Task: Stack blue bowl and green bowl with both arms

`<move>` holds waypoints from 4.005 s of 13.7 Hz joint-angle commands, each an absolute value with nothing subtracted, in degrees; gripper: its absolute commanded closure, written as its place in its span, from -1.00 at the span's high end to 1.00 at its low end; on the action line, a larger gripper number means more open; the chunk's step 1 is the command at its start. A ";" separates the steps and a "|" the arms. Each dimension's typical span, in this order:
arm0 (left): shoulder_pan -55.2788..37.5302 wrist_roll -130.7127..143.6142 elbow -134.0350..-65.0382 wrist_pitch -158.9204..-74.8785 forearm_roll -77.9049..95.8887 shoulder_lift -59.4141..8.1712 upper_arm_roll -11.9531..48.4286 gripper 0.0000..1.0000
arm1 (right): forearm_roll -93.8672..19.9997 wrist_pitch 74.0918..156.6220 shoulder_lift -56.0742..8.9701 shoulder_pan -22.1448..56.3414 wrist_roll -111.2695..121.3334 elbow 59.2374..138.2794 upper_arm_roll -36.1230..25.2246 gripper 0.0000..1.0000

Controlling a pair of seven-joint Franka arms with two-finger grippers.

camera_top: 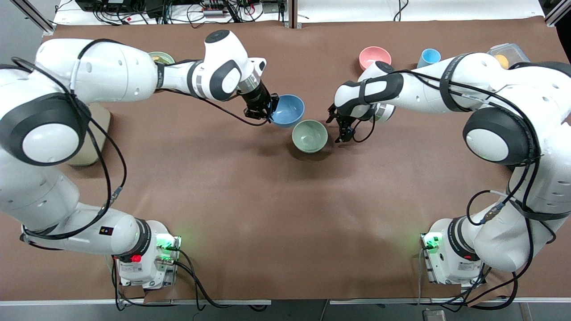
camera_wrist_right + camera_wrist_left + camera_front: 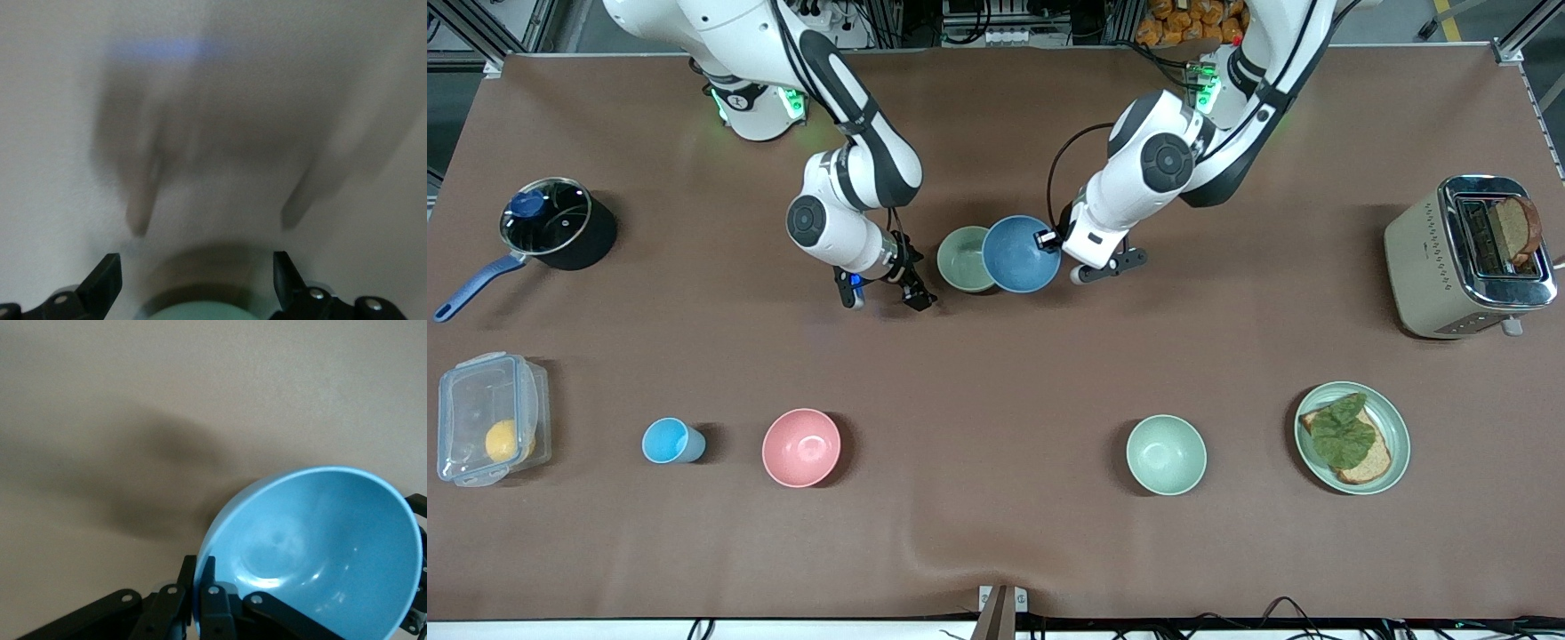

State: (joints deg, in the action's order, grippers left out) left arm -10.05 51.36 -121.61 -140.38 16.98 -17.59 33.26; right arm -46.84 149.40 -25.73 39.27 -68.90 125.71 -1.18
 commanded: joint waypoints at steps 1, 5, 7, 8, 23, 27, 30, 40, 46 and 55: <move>-13.44 60.00 -116.47 -140.63 11.27 -22.75 33.05 -1.00 | -52.54 149.41 -26.54 39.11 -64.44 124.37 -0.88 1.00; -15.99 67.14 -112.68 -140.63 6.16 -26.97 33.05 -1.00 | -54.76 149.33 -26.46 39.11 -62.14 124.45 -0.97 1.00; -16.95 68.20 -111.54 -140.63 6.15 -28.12 32.96 -1.00 | -54.76 149.41 -26.46 39.29 -62.14 124.45 -0.97 1.00; -17.66 68.81 -111.45 -140.63 6.07 -28.39 32.87 -1.00 | -54.76 149.41 -26.46 39.37 -62.14 124.37 -0.97 1.00; -20.21 75.15 -106.96 -140.19 0.35 -34.80 32.78 -0.82 | -54.32 148.10 -25.75 39.55 -61.79 124.01 -1.06 1.00; -20.65 75.41 -106.00 -136.60 -1.58 -33.93 32.34 1.00 | -54.05 147.66 -24.97 39.46 -61.87 124.10 -1.14 1.00; -19.69 75.32 -104.42 -131.94 -1.58 -32.44 32.43 1.00 | -50.64 143.62 -21.72 38.59 -58.55 125.85 -2.19 1.00; -9.59 71.29 -95.90 -116.20 -6.06 -23.48 32.34 1.00 | -30.07 131.71 -14.26 38.32 -46.55 127.36 -19.47 1.00; -0.98 59.18 -82.63 -99.17 -8.86 -21.71 32.52 1.00 | -26.46 114.38 -11.60 38.84 -28.58 121.66 -36.89 1.00; 7.48 33.86 -82.61 -92.38 -8.10 -8.64 26.22 1.00 | -15.57 93.35 -11.60 20.33 -15.31 103.55 -32.11 1.00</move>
